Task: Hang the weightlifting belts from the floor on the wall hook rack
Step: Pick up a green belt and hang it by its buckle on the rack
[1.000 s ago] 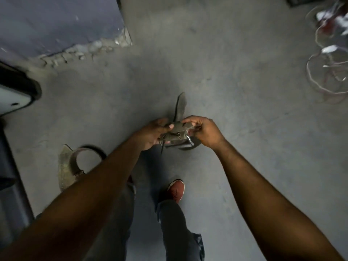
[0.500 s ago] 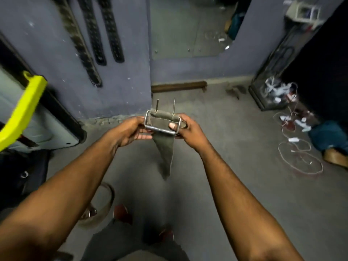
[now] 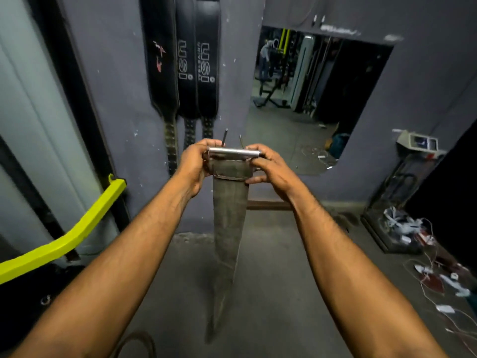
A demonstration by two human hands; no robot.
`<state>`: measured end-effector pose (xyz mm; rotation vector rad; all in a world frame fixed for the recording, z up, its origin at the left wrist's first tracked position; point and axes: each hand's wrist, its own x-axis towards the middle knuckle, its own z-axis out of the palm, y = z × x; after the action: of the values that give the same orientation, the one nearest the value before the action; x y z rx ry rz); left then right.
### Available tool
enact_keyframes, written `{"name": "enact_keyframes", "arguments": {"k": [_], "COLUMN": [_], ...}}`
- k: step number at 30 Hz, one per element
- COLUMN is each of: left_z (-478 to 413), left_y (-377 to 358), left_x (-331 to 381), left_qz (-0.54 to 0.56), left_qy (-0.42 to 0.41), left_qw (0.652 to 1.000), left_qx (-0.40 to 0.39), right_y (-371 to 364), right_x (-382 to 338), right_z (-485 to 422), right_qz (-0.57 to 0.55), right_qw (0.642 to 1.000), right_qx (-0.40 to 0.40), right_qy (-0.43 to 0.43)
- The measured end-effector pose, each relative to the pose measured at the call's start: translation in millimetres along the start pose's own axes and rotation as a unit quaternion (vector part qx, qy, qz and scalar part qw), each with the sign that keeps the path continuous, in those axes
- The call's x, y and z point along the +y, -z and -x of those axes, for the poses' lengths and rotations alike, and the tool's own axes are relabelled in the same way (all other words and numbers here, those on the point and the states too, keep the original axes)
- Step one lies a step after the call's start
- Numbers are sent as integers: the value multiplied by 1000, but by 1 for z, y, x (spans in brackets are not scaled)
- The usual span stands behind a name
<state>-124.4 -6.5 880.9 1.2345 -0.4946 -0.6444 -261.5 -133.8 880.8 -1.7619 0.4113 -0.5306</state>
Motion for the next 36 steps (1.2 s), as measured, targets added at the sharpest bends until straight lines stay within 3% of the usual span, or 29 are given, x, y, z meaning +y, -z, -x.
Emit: {"name": "enact_keyframes", "arguments": {"k": [3,6,11,16,19,22,27,30,36], "left_z": [-11,-29,-62,-102,-110,-117,-145,-160,-178], "left_y": [-9,0,32,72,105,115,114,108,87], "left_x": [22,39,63,100,98,92,120,136,146], "left_qz": [83,76,4,28,-76,-128,-61,-44,-34], "left_qy": [4,-37,-118,-102,-232,-291,-304,-315,-336], "left_qw": [990,984,990,994,969,945,950,948,940], "left_qx": [116,157,83,35,-26,-82,-30,-13,41], "right_y": [-26,-48,-59,-80,-87,-91,-91,-90,-99], "right_x": [-20,-38,-76,-108,-127,-145,-154,-137,-125], "right_z": [-27,-57,-105,-151,-174,-197,-224,-232,-245], "right_qz": [3,-16,-11,4,-15,-31,-106,-57,-37], "right_qw": [1000,999,999,997,993,993,994,997,980], "right_qx": [11,19,18,41,68,67,-12,-38,85], "right_qy": [-25,-35,-36,-63,-92,-95,-12,43,175]}}
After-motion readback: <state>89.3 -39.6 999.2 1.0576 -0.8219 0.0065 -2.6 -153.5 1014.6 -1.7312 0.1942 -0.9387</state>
